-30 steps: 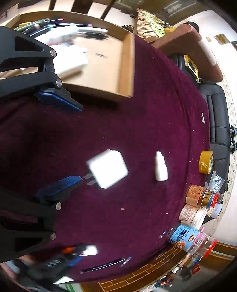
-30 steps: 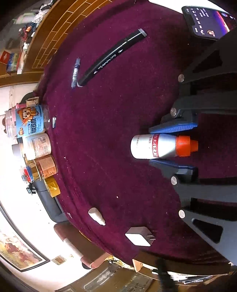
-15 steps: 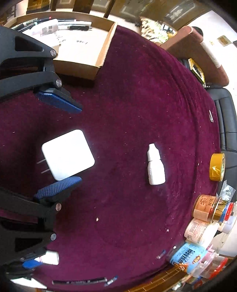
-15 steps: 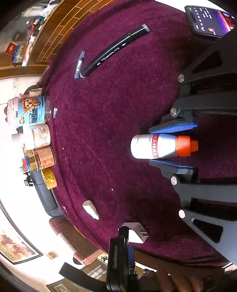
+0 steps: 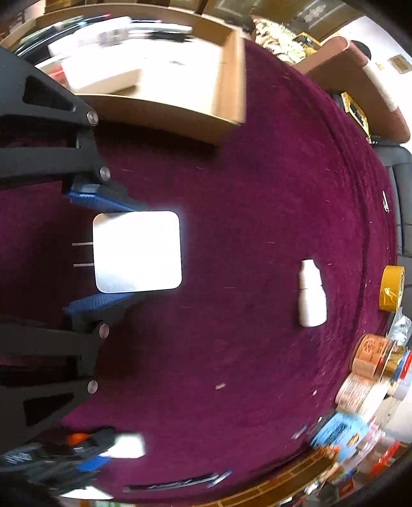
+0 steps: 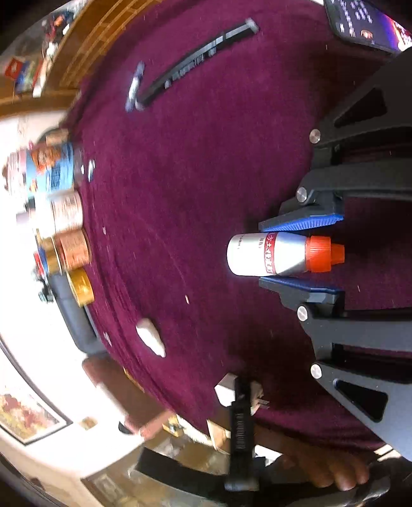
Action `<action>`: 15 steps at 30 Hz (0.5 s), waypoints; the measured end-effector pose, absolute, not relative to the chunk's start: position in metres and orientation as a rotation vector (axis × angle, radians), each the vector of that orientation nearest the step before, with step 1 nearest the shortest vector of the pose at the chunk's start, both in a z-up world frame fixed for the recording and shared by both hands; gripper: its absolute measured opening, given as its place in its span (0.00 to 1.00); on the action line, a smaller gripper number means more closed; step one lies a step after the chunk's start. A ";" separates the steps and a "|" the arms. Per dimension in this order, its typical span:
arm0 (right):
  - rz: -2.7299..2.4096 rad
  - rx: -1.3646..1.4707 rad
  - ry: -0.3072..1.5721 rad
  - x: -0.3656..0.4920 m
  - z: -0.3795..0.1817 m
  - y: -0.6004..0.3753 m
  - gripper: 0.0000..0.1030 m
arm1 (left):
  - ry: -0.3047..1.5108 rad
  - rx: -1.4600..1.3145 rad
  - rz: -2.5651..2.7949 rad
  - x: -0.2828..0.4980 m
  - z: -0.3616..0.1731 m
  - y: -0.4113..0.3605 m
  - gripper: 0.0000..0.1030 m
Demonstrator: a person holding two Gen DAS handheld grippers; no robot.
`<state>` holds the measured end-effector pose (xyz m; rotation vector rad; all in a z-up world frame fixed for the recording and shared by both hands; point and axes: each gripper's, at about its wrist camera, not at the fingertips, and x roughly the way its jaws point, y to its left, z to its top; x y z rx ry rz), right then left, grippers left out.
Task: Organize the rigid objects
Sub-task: 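Carry the orange-capped bottle and white charger into the tray and open both tools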
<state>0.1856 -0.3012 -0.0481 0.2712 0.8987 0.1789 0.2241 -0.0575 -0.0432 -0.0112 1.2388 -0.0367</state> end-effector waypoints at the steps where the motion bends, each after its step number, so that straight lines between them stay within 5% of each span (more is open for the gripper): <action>1: 0.196 0.266 0.898 0.185 -0.047 -0.298 0.25 | 1.231 -0.028 -0.058 0.217 -0.042 -0.054 0.47; 15: 0.528 0.249 0.867 0.151 -0.026 -0.231 0.26 | 1.078 -0.296 -0.078 0.070 0.009 0.079 0.47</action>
